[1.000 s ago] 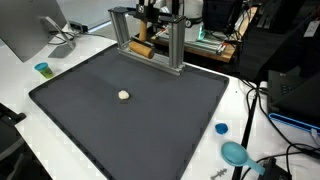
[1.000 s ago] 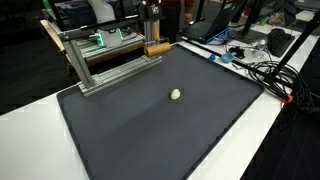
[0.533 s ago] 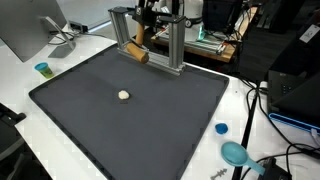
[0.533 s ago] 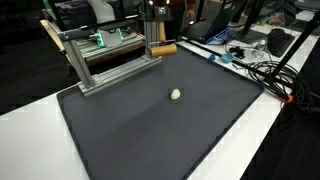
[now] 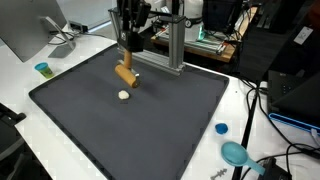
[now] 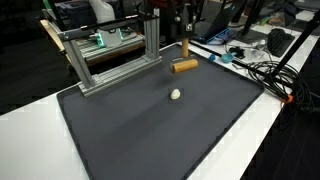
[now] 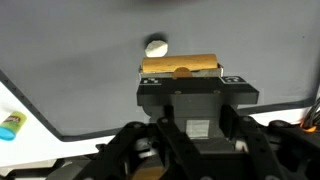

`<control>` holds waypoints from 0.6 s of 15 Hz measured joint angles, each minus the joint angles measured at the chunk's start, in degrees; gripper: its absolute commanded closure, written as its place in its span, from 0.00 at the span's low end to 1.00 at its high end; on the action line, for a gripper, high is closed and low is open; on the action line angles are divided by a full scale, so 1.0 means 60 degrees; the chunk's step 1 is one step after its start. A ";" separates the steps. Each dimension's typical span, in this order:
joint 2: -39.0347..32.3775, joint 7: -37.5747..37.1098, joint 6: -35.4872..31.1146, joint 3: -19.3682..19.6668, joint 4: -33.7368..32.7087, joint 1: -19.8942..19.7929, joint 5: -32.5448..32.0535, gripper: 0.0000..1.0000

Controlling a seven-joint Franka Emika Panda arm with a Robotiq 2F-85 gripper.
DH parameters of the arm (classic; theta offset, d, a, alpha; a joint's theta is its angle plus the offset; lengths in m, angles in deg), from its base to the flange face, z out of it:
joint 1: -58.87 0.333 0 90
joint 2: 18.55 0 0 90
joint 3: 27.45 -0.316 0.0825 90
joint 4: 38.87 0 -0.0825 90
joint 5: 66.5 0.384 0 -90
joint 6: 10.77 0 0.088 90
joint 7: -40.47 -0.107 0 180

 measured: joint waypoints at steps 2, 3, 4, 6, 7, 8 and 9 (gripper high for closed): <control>-0.0867 0.0509 0.0002 0.0447 -0.0531 0.0336 0.0403 0.54; -0.1138 0.0587 0.0002 0.0544 -0.0714 0.0400 0.0444 0.54; -0.1284 0.0600 0.0002 0.0574 -0.0822 0.0419 0.0449 0.79; -0.1325 0.0600 0.0006 0.0713 -0.0892 0.0562 0.0455 0.79; -0.1331 0.0600 0.0006 0.0937 -0.0875 0.0757 0.0452 0.79; -0.1343 0.0636 0.0015 0.1141 -0.0847 0.0903 0.0452 0.79; -0.1362 0.0784 0.0093 0.1309 -0.0824 0.0987 0.0475 0.79</control>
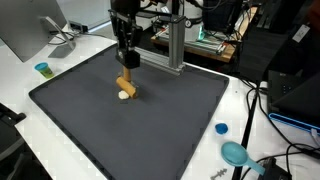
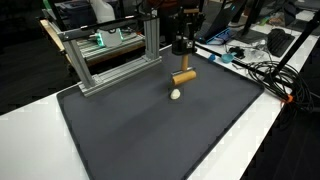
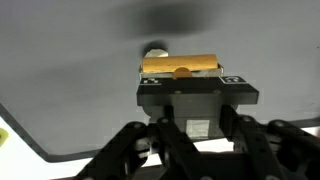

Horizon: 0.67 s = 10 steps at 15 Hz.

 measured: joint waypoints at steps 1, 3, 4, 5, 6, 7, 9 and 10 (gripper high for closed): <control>-0.0011 0.0197 0.0115 0.0150 0.0022 0.0032 0.0058 0.79; -0.0029 0.0653 0.0262 0.0435 0.0049 0.0031 0.0300 0.54; -0.0030 0.0843 0.0289 0.0566 0.0054 0.0023 0.0491 0.54; -0.0030 0.0975 0.0296 0.0654 0.0054 0.0016 0.0619 0.79; -0.0030 0.1038 0.0296 0.0700 0.0054 0.0014 0.0674 0.79; -0.0037 0.1044 0.0296 0.0732 0.0059 0.0034 0.0677 0.79; -0.0093 0.1032 0.0293 0.0795 0.0062 0.0096 0.0671 0.79; -0.0132 0.1014 0.0286 0.0825 0.0059 0.0128 0.0665 0.79</control>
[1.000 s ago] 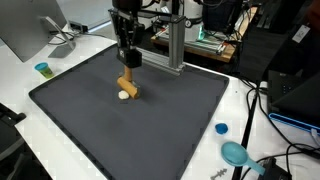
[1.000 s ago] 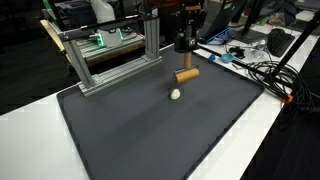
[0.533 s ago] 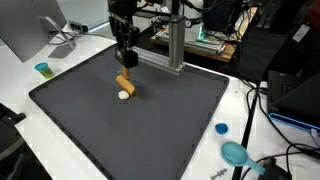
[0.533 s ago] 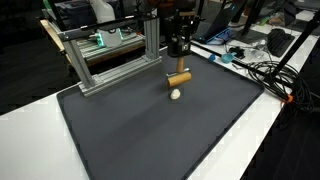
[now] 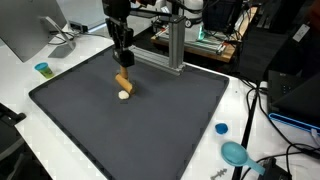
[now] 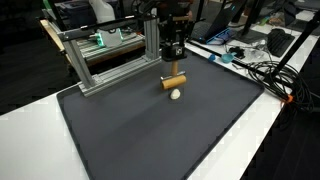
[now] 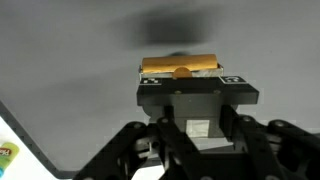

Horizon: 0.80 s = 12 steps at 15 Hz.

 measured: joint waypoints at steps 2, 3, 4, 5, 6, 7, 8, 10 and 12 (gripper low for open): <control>-0.0092 -0.0020 -0.0096 0.0056 -0.0010 0.0043 0.0000 0.79; -0.0139 -0.0021 -0.0160 0.0079 -0.0018 0.0055 0.0000 0.79; -0.0179 -0.0021 -0.0227 0.0104 -0.0030 0.0068 0.0000 0.79; -0.0209 -0.0022 -0.0292 0.0128 -0.0048 0.0078 0.0001 0.79; -0.0224 -0.0022 -0.0338 0.0146 -0.0067 0.0082 0.0001 0.79; -0.0228 -0.0035 -0.0370 0.0169 -0.0090 0.0087 0.0001 0.79; -0.0231 -0.0050 -0.0383 0.0191 -0.0119 0.0091 0.0001 0.79; -0.0267 -0.0081 -0.0384 0.0240 -0.0189 0.0100 0.0001 0.79; -0.0388 -0.0130 -0.0384 0.0282 -0.0258 0.0108 0.0001 0.79</control>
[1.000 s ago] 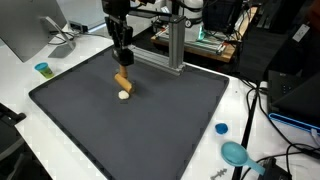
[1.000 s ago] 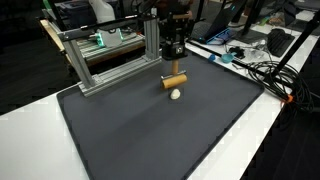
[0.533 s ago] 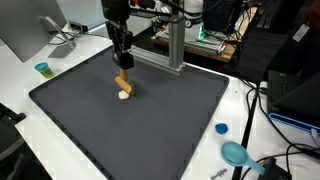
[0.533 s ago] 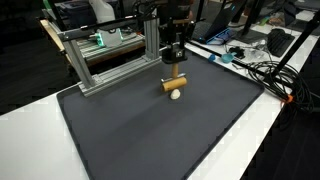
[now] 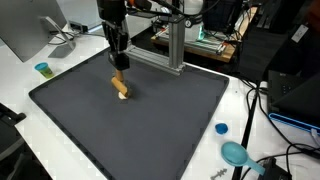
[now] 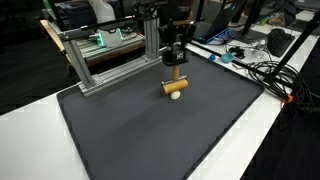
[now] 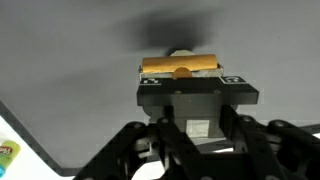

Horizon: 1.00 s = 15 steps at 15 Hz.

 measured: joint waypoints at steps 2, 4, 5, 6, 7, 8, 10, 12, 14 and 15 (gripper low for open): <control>-0.0183 -0.0059 -0.0004 0.0025 -0.0097 0.0008 0.0001 0.79; -0.0382 -0.0126 -0.0029 0.0056 -0.0252 0.0032 0.0001 0.79; -0.0473 -0.0156 -0.0069 0.0072 -0.0332 0.0046 0.0004 0.79; -0.0567 -0.0175 -0.0072 0.0096 -0.0423 0.0066 0.0004 0.79; -0.0659 -0.0179 -0.0069 0.0121 -0.0504 0.0089 0.0004 0.79; -0.0741 -0.0179 -0.0003 0.0139 -0.0578 0.0111 0.0004 0.79; -0.0859 -0.0153 0.0224 0.0152 -0.0702 0.0154 0.0003 0.79; -0.0883 0.0006 0.0490 0.0149 -0.0756 0.0186 0.0048 0.79; -0.0881 0.0245 0.0722 0.0143 -0.0808 0.0195 0.0184 0.79; -0.0879 0.0372 0.0845 0.0139 -0.0836 0.0195 0.0254 0.79</control>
